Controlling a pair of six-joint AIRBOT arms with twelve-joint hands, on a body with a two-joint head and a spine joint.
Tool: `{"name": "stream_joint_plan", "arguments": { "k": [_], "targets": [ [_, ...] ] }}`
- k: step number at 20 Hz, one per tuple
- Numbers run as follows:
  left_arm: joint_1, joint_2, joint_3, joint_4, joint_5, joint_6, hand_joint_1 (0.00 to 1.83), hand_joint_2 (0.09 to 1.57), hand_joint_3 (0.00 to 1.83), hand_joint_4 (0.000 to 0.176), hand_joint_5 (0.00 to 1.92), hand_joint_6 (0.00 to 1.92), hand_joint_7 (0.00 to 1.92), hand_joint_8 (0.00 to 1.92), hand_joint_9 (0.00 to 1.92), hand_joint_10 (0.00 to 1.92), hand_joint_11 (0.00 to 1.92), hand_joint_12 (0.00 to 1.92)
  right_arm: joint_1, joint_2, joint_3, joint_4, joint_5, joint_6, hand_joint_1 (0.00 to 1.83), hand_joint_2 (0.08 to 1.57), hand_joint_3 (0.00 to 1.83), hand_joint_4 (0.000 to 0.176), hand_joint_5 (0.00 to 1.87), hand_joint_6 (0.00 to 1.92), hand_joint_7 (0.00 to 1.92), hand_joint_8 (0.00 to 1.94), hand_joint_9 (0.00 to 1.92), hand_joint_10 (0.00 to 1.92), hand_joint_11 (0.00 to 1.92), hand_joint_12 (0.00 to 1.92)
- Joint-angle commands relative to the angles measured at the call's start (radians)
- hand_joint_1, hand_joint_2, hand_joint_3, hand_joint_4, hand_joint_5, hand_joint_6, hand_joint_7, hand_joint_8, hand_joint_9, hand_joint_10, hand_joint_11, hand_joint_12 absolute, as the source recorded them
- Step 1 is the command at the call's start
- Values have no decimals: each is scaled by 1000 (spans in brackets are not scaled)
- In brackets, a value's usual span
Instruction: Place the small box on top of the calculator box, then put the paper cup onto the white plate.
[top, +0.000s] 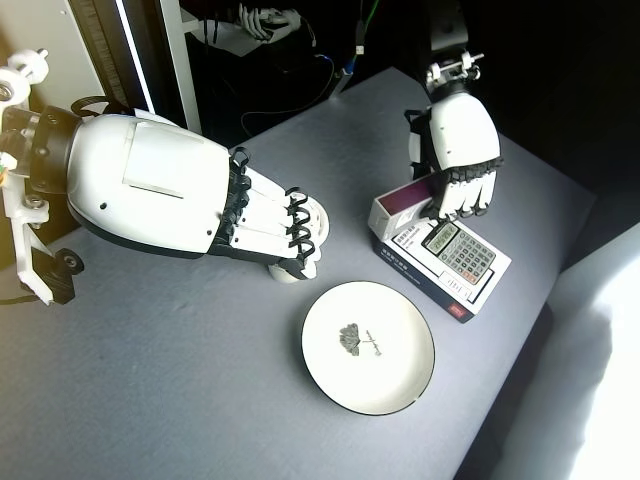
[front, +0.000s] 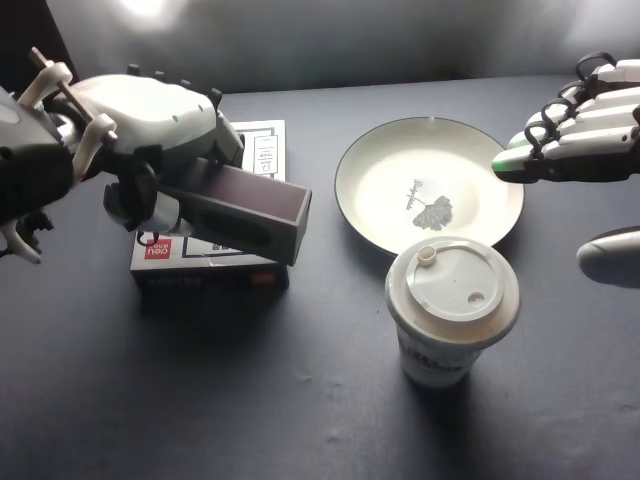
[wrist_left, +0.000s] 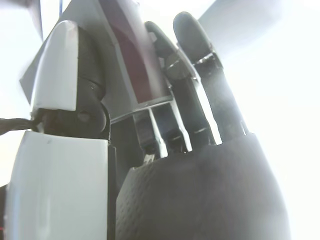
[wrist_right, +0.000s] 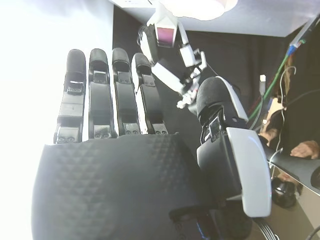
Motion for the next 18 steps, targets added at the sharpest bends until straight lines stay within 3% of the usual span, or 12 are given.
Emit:
{"name": "stream_joint_plan", "arguments": {
  "k": [1, 6, 13, 15, 16, 17, 18],
  "targets": [
    [-15, 4, 21, 46, -28, -21, 1374, 1128, 0, 0, 851, 1077, 1035, 898, 847, 1297, 542, 1183, 14, 12, -2, 32, 71, 8, 0, 1366, 0, 0, 283, 6, 282, 6, 248, 8, 0, 662],
    [-14, -38, 124, 151, 15, -124, 1370, 1140, 1, 0, 805, 1144, 1027, 932, 821, 1308, 533, 1147, 13, 12, -2, 32, 71, 8, 0, 1366, 0, 0, 296, 2, 286, 1, 248, 2, 0, 657],
    [3, -77, 196, 169, 25, -135, 1374, 1128, 1, 0, 843, 1089, 1040, 896, 844, 1293, 556, 1156, 13, 12, -2, 31, 73, 4, 0, 1364, 0, 0, 304, 2, 302, 5, 262, 7, 0, 670],
    [10, -80, 203, 175, 25, -143, 1365, 1156, 2, 0, 779, 1199, 972, 994, 807, 1345, 511, 1174, 13, 12, -2, 31, 73, 3, 0, 1367, 0, 0, 306, 4, 301, 4, 260, 5, 0, 687],
    [18, -82, 205, 218, 23, -191, 1358, 1176, 2, 0, 716, 1282, 929, 1022, 798, 1396, 478, 1140, 13, 12, -2, 31, 73, 3, 0, 1365, 0, 0, 312, 6, 303, 4, 263, 5, 0, 691],
    [24, -82, 205, 260, 16, -238, 1218, 1215, 6, 0, 659, 1413, 890, 1155, 713, 835, 392, 1124, 13, 12, -2, 31, 73, 3, 0, 1367, 0, 0, 308, 3, 299, 2, 258, 3, 0, 668],
    [26, -82, 204, 266, 15, -245, 1226, 1166, 0, 0, 611, 578, 756, 530, 715, 492, 338, 1064, 13, 12, -2, 31, 73, 3, 0, 1374, 2, 0, 332, 8, 325, 7, 278, 8, 0, 692]
  ]
}}
